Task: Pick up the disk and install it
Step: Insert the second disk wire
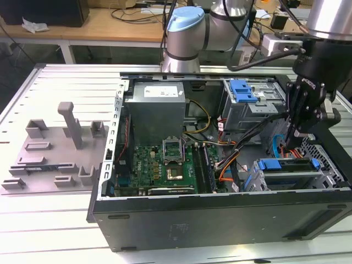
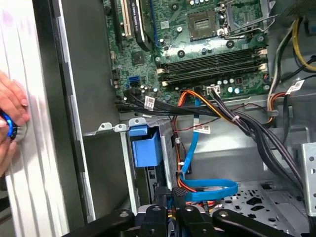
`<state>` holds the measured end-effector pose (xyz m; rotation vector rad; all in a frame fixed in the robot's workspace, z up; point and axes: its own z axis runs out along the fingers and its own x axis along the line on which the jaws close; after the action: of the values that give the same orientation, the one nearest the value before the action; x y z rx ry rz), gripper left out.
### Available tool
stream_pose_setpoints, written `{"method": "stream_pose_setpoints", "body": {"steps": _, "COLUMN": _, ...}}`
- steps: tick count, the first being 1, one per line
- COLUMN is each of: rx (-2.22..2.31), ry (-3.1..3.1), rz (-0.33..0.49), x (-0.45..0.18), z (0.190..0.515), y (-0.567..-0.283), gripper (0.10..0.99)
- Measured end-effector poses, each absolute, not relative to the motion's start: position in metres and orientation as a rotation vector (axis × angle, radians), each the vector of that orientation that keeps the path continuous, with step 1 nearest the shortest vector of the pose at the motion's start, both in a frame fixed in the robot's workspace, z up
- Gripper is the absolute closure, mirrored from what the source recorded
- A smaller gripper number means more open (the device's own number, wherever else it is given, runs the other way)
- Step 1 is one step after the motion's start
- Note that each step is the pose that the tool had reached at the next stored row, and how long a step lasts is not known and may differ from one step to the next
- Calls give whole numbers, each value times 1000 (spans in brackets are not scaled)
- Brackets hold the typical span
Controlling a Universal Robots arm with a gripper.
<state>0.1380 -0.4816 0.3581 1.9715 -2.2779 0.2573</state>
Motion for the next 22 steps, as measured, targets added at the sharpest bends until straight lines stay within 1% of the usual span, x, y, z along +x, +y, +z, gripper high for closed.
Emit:
{"method": "stream_pose_setpoints", "body": {"steps": 5, "rx": 1994, "ry": -2306, "rz": 208, "x": 138, "z": 358, "y": -499, "gripper": 925}}
{"method": "stream_pose_setpoints", "body": {"steps": 8, "rx": 2021, "ry": -2338, "rz": 144, "x": 138, "z": 357, "y": -514, "gripper": 925}}
{"method": "stream_pose_setpoints", "body": {"steps": 11, "rx": 2035, "ry": -2356, "rz": 103, "x": 138, "z": 356, "y": -521, "gripper": 925}}
{"method": "stream_pose_setpoints", "body": {"steps": 22, "rx": 2087, "ry": -2322, "rz": 89, "x": 138, "z": 355, "y": -522, "gripper": 925}}
